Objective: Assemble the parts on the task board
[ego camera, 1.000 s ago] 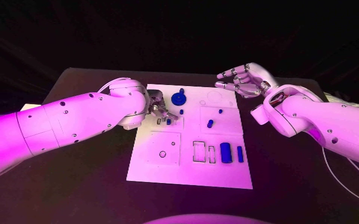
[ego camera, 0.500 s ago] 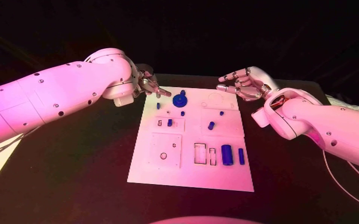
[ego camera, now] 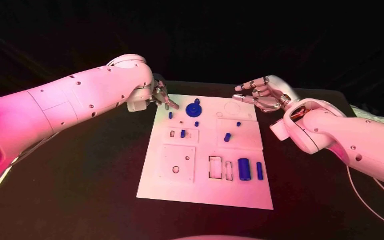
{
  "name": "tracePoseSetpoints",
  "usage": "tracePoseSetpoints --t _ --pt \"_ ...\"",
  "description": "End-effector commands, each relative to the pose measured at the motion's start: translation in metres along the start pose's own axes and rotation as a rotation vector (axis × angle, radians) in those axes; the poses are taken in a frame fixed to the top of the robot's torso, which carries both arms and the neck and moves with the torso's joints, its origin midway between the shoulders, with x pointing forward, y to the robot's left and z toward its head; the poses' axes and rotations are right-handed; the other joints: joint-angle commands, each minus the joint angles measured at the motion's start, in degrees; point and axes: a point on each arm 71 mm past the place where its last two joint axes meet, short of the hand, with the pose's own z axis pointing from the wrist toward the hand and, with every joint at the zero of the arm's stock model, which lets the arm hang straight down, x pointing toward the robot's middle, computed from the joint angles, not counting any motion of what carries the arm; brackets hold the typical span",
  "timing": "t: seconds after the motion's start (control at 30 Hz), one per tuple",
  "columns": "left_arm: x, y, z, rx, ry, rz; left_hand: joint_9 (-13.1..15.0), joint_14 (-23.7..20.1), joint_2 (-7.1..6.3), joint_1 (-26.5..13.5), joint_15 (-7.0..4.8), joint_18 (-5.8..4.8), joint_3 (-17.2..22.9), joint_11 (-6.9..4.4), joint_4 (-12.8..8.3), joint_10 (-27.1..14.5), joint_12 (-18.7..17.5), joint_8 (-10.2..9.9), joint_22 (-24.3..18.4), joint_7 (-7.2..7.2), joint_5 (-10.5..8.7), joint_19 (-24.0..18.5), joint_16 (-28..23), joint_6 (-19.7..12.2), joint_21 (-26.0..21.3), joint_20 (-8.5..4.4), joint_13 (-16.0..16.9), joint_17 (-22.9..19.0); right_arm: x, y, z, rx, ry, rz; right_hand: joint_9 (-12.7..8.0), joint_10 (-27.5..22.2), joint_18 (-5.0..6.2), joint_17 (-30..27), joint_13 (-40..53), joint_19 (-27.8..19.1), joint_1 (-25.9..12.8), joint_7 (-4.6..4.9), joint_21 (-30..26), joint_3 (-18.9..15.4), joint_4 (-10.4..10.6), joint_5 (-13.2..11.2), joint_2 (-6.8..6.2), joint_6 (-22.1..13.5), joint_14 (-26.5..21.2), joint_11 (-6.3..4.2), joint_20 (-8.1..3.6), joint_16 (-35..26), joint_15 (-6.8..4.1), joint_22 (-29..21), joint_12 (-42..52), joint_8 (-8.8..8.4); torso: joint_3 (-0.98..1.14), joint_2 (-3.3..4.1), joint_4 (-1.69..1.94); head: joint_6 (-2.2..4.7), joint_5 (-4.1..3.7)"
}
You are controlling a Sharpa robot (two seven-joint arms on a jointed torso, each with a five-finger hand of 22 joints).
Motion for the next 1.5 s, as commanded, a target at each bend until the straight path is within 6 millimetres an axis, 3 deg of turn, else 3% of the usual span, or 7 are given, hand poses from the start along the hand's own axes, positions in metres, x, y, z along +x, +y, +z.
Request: tracePoseSetpoints --t 0.03,0.57,1.17,1.5 --pt "0.001 -0.001 0.003 -0.001 0.022 0.06 -0.2 6.12 0.57 -0.49 -0.28 0.64 -0.44 -0.04 0.06 0.6 0.45 0.41 0.38 -0.03 0.16 0.51 0.18 0.65 0.33 -0.04 0.36 15.09 0.002 0.001 0.0 -0.011 0.013 0.003 0.08 -0.41 0.37 4.39 0.81 -0.47 -0.14 -0.17 -0.2 -0.24 0.02 0.11 0.22 0.27 3.62 0.02 -0.11 -0.24 0.19 -0.05 -0.38 0.13 0.0 0.11 -0.09 0.03 0.23" --pt "0.007 -0.003 0.012 -0.018 0.061 0.084 -0.67 6.12 2.13 -2.84 -0.91 0.23 -2.79 -0.76 0.0 2.26 2.63 1.74 2.2 -0.86 0.11 1.54 0.18 2.29 1.61 -0.65 2.09 15.09 0.003 0.001 0.0 -0.014 0.016 0.005 0.09 -0.38 0.36 4.45 0.83 -0.45 -0.07 -0.17 -0.19 -0.25 0.0 0.16 0.29 0.28 3.63 0.02 -0.11 -0.22 0.19 -0.01 -0.33 0.14 -0.01 0.08 -0.14 -0.07 0.56" --pt "0.01 -0.004 0.013 -0.026 0.072 0.09 -0.26 6.12 3.61 1.28 -1.33 0.09 -2.04 -1.22 -0.87 2.88 3.29 2.64 2.9 -1.34 0.26 1.87 0.18 2.79 2.0 -1.08 2.55 15.09 0.003 0.002 0.0 -0.015 0.018 0.005 0.09 -0.38 0.36 4.45 0.83 -0.45 -0.07 -0.17 -0.19 -0.25 0.0 0.16 0.29 0.28 3.63 0.02 -0.11 -0.22 0.19 -0.01 -0.33 0.14 -0.01 0.06 -0.09 -0.21 0.76" --pt "0.01 -0.004 0.014 -0.027 0.077 0.094 -0.07 6.12 4.58 6.29 -1.55 0.06 0.72 -1.5 -3.13 2.84 3.15 2.84 3.17 -1.63 0.37 1.95 0.18 2.36 2.06 -1.3 2.37 15.09 0.004 0.002 0.0 -0.016 0.02 0.006 0.1 -0.34 0.36 4.52 0.87 -0.43 0.07 -0.19 -0.19 -0.31 -0.06 0.23 0.41 0.29 3.65 0.01 -0.11 -0.19 0.18 0.01 -0.24 0.14 0.01 0.07 -0.07 -0.24 0.72"
